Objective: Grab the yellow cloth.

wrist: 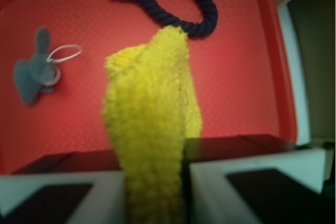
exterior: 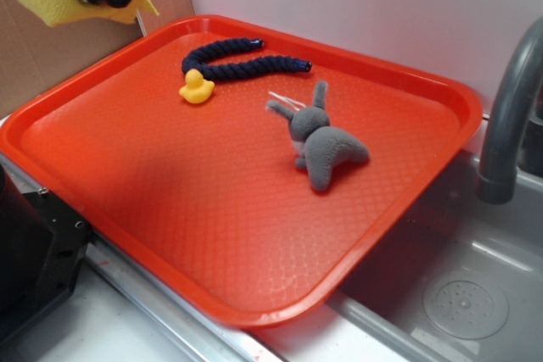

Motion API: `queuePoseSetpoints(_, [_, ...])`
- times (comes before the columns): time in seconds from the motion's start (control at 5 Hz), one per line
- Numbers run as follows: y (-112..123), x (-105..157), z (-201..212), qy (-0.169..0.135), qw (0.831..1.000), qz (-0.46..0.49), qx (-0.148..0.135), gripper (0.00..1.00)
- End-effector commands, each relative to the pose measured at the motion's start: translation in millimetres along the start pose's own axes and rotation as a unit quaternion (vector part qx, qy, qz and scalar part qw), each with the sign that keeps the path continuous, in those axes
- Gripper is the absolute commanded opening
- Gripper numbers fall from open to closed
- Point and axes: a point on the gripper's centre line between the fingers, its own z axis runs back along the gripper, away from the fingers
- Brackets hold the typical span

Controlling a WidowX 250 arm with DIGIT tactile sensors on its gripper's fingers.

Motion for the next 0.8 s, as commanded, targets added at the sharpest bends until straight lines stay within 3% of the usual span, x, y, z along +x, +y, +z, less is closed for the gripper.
queuePoseSetpoints(0.0, [12, -6, 35, -0.046, 0.999, 0.001, -0.01, 0.0])
queuePoseSetpoints(0.2, [29, 3, 40, -0.05, 0.998, 0.023, -0.015, 0.0])
queuePoseSetpoints(0.4, [35, 10, 35, -0.044, 0.998, 0.037, 0.001, 0.0])
queuePoseSetpoints(0.6, [40, 17, 7, -0.027, 0.998, 0.042, -0.025, 0.0])
